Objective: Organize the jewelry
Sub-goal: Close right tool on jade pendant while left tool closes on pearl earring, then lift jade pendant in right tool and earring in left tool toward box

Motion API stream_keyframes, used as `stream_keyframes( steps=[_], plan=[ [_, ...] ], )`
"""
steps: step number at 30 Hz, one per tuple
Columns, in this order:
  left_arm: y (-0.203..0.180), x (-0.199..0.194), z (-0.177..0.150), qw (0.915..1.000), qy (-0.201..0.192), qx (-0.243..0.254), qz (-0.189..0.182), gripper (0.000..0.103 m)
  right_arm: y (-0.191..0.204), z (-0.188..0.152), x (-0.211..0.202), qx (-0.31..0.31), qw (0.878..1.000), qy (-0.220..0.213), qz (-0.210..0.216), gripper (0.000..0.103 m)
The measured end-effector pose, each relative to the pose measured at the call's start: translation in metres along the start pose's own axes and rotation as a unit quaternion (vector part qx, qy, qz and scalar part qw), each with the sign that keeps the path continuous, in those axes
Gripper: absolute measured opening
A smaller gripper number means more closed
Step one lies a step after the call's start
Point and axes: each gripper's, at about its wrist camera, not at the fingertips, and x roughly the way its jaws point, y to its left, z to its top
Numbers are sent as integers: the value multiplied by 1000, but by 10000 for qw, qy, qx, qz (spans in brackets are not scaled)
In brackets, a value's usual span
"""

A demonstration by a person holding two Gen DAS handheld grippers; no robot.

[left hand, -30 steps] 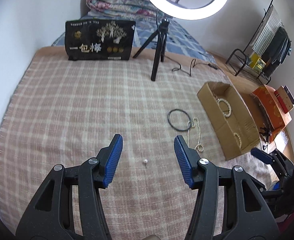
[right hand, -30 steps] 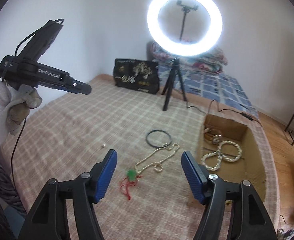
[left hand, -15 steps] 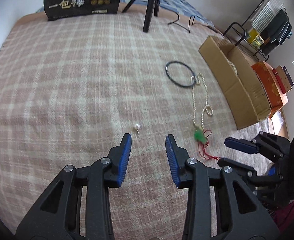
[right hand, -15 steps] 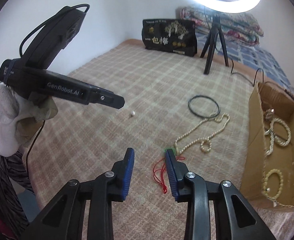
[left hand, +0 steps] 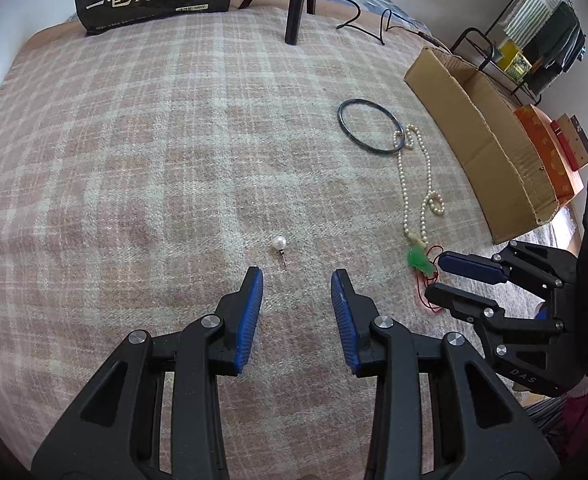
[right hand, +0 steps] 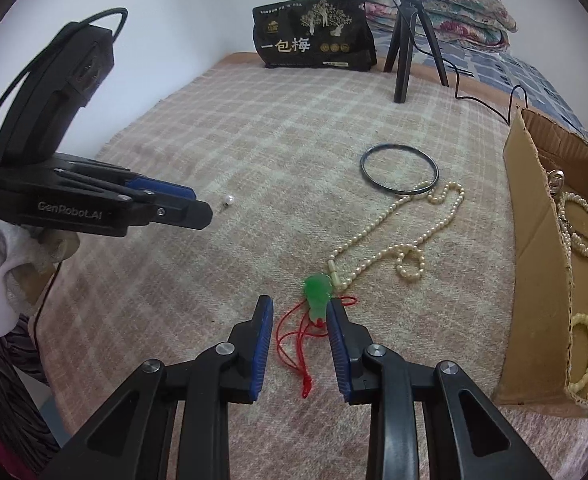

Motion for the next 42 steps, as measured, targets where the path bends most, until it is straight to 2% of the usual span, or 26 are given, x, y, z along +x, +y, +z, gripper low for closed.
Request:
stream_keyframes(
  steps=[11,14,21,28,33,38,42],
  plan=[
    [-1,16,9,9998,33,42,166,36,-2,3,12,-5,9998,133,-120,25],
    [1,21,11,9998,48,37,200,29,-2,2,14,-13,9998,154,-140,24],
    [3,27,15,9996,28,58,275,24,-3,2,15,-45,9997,180,-155,24],
    [3,31,14,9992,12,144,370,7,-3,3,16,-56,9997,190,-171,23],
    [2,28,13,9989,-25,186,421,6,-1,1,16,-111,9995,192,-232,20],
    [3,23,11,9989,-59,153,429,6,-1,-1,15,-159,9993,206,-261,10],
    [5,17,11,9989,-118,106,431,6,0,-2,13,-156,9994,192,-242,10]
  ],
)
